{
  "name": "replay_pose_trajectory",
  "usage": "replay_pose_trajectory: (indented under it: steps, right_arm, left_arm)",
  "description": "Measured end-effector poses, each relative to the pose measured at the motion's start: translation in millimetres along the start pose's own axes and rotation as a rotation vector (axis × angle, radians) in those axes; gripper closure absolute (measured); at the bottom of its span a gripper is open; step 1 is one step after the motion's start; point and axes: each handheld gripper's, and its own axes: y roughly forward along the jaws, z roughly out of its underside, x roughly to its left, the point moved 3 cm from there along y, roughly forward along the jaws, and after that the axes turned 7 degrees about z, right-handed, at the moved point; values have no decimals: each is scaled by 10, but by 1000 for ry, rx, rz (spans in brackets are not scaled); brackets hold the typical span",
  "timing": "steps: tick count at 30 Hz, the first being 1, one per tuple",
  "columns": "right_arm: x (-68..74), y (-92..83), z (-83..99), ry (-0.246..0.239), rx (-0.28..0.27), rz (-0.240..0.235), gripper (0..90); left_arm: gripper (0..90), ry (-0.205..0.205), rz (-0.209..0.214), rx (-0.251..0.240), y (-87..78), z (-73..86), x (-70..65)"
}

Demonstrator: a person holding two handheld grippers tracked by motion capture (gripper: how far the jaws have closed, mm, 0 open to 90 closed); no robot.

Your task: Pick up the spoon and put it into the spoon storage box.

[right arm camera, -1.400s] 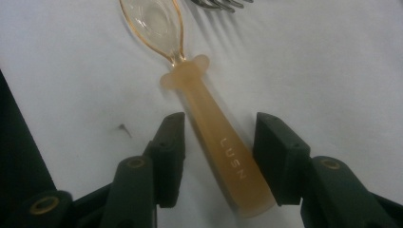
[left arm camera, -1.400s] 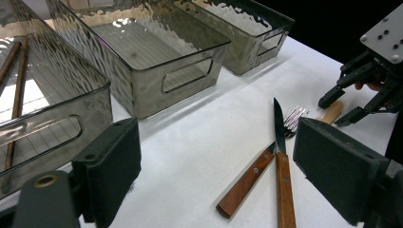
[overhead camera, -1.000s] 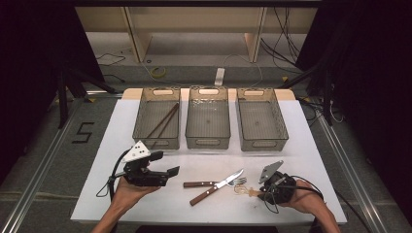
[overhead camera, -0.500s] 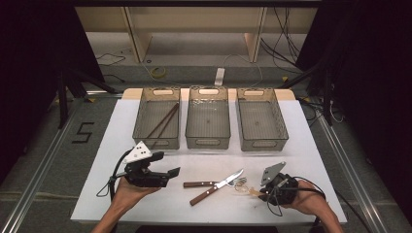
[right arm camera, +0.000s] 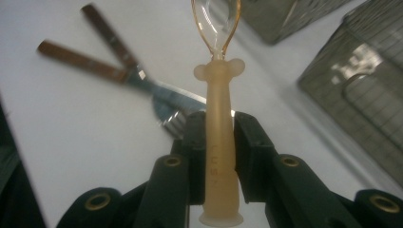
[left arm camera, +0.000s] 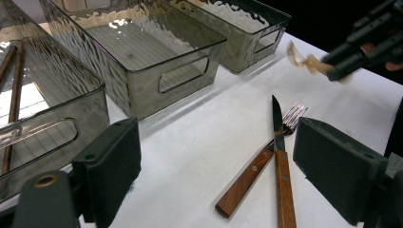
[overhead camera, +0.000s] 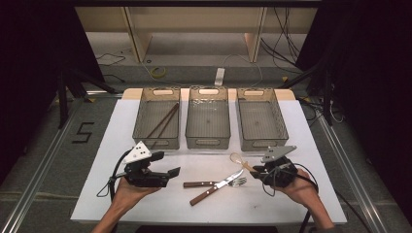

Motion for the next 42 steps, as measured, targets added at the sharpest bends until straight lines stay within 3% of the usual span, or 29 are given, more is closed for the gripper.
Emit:
replay_pose_trajectory:
  steps: [3, 10, 31, 42]
  right_arm:
    - [-31, 49, -111, 20, -19, 29, 763]
    - [-108, 150, -377, 58, -68, 42, 763]
    - [-347, 450, -971, 136, -118, 80, 763]
    - [-358, 618, -1268, 157, -134, 88, 763]
  left_arm:
    - [155, 4, -2, 4, -2, 2, 1]
    - [155, 5, -5, 0, -4, 0, 1]
    - [155, 6, -7, 3, -3, 3, 4]
    - [155, 3, -9, -1, -7, 3, 5]
